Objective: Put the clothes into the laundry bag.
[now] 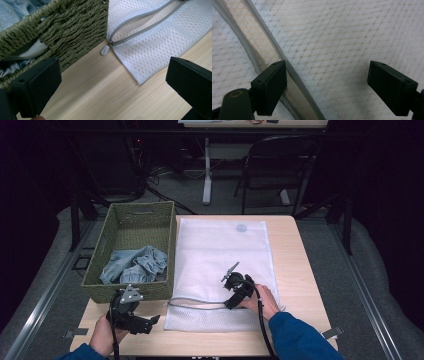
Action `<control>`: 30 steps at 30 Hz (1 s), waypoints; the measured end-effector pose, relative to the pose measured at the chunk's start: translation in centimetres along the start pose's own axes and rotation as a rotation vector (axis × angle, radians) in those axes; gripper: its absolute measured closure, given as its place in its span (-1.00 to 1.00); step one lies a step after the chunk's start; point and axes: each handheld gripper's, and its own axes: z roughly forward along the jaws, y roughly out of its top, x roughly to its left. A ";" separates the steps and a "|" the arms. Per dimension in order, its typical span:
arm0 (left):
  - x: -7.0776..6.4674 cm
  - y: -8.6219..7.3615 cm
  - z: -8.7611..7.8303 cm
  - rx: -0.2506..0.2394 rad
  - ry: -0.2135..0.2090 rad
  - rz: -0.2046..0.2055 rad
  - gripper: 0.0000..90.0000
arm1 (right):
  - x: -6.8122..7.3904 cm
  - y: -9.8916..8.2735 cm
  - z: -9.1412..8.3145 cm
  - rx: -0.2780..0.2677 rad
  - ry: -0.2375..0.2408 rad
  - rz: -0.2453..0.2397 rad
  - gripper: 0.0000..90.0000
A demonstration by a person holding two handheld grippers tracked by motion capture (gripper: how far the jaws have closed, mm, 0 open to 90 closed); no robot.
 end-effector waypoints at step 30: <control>0.0 0.0 0.0 -0.006 0.006 0.005 -0.99 | -0.8 0.0 -0.4 -0.042 0.006 0.039 0.08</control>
